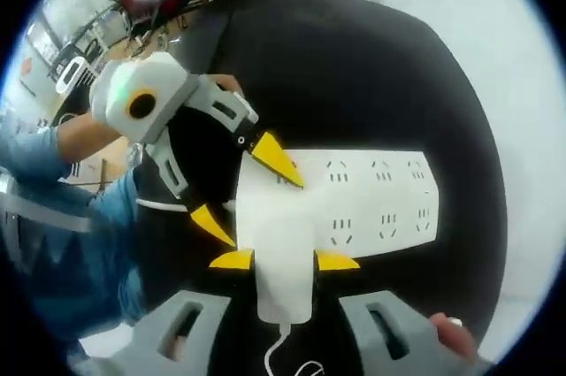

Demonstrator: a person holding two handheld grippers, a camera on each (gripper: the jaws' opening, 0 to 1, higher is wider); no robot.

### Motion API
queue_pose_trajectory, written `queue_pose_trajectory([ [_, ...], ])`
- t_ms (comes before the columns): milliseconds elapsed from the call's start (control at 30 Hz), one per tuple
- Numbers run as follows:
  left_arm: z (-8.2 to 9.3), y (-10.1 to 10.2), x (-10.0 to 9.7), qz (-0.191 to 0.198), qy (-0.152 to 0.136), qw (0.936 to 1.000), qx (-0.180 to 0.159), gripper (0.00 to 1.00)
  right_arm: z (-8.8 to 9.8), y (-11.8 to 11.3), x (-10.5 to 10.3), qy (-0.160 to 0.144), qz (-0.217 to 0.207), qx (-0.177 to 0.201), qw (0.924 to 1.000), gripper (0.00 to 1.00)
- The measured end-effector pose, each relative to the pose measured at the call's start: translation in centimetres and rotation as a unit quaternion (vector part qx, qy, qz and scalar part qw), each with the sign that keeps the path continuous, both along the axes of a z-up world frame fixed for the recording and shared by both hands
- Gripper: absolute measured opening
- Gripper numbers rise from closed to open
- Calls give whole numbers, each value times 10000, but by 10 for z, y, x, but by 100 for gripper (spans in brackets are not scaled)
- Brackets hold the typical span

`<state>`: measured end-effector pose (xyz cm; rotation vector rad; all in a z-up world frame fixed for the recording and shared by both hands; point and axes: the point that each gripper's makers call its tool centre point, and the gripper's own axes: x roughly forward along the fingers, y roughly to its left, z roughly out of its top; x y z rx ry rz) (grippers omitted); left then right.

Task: Insert the desk lamp plug into the socket, turn on the power strip switch, turn on the lamp switch, then turn off the lamp switch, turn off the power strip switch, and remove the plug from the socket.

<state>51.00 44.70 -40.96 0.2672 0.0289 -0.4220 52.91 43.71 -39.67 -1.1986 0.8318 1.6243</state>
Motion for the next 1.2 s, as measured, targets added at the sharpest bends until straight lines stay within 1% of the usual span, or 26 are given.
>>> queue_pose_trajectory([
  [100,0,0,0,-12,-8,10000,-1,44,0,-3,0,157,35,217,9996,24],
  [200,0,-1,0,-20,-25,10000,6,44,-2,-5,0,242,3,382,9990,24],
  [367,0,0,0,-25,-46,10000,15,44,-3,-7,5,466,-80,844,9953,24],
  [467,0,0,0,-34,-56,10000,26,43,-2,-7,4,583,-120,1246,9904,24],
  [500,0,0,0,-32,-57,10000,24,43,-3,-10,2,580,-130,1308,9896,24],
  [567,0,2,1,-34,-56,10000,22,43,-1,-8,1,593,-159,1522,9864,24],
  [633,1,-1,0,-32,-56,10000,24,43,-3,-11,2,639,-166,1602,9849,24],
  [700,1,0,0,-31,-54,10000,20,43,-3,-10,2,776,-217,1810,9802,24],
  [733,1,0,0,-31,-53,10000,20,43,-6,-13,3,818,-239,1834,9793,24],
  [767,1,0,0,-35,-61,10000,33,43,-4,-11,5,911,-225,2005,9752,24],
  [800,1,0,0,-36,-61,10000,31,43,-4,-11,5,925,-257,2084,9733,24],
  [867,1,-1,0,-37,-68,10000,34,43,-3,-13,1,897,-251,2119,9728,24],
  [933,1,-1,0,-38,-67,10000,35,43,-1,-8,5,857,-249,2080,9740,24],
  [1000,1,-1,0,-43,-63,10000,29,43,-1,-8,5,783,-238,1922,9779,24],
  [1033,1,-1,0,-46,-60,10000,25,43,-2,-9,2,759,-245,1853,9794,24],
  [1067,1,-1,0,-47,-58,10000,23,43,-3,-11,1,704,-204,1682,9830,24],
  [1100,1,-1,0,-47,-57,10000,21,43,0,-6,1,648,-185,1653,9839,24],
  [1133,1,-1,0,-48,-58,10000,19,43,0,-8,2,529,-105,1454,9879,24],
  [1167,1,-1,0,-48,-57,10000,17,43,2,-3,1,502,-116,1451,9881,24],
  [1200,1,-1,0,-47,-66,10000,19,43,6,-6,1,506,-202,1273,9904,24],
])
